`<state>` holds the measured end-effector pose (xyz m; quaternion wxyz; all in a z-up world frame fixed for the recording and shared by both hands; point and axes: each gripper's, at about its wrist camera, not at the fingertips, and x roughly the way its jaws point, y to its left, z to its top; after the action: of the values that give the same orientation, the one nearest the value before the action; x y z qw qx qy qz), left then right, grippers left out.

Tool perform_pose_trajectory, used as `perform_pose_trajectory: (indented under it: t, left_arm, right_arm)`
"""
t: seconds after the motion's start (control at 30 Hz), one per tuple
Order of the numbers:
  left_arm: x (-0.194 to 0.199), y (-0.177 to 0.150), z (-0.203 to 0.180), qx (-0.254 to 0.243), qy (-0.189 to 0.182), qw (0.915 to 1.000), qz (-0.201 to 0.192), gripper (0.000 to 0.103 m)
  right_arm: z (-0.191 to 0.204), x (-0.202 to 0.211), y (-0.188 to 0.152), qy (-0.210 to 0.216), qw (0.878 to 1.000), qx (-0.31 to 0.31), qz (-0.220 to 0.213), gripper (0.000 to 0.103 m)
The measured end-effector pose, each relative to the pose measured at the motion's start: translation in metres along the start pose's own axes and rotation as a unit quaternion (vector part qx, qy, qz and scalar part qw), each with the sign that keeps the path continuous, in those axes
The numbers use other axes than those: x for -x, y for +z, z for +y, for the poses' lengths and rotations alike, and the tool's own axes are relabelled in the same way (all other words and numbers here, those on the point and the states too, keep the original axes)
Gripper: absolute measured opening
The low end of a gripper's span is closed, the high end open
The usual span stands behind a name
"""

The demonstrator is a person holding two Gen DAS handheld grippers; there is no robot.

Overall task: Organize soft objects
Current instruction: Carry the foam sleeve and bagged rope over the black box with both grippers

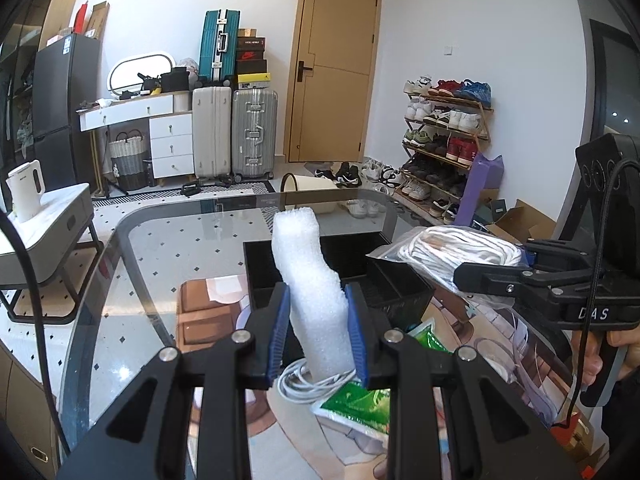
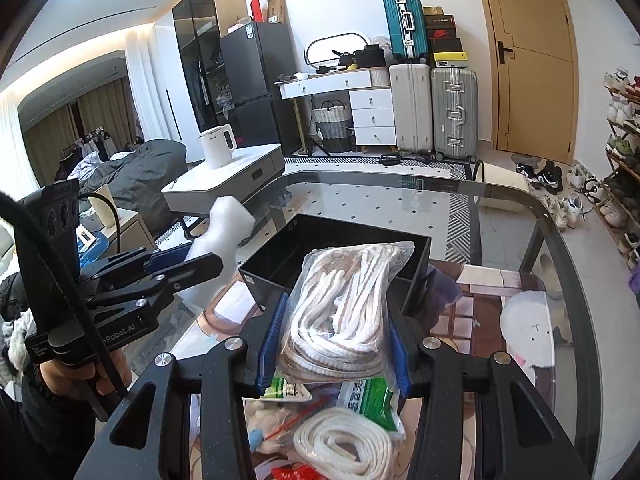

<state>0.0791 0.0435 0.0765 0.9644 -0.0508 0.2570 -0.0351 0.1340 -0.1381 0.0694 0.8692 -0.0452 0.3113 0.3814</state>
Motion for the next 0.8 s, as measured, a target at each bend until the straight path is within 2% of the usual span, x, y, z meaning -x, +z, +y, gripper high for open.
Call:
perform_pose_trajectory:
  t: [0.43,0.8]
  left_arm:
    - [-0.042,0.013,0.0,0.0,-0.009,0.9997,0.024,0.027]
    - [-0.077,0.021,0.008,0.004,-0.001,0.9992,0.041,0.027]
  right_arm:
    - [-0.006,-0.034,0.019,-0.005,0.999,0.011,0.036,0.045]
    - [-0.012,-0.07,0.032,-0.004,0.998,0.024,0.065,0.045]
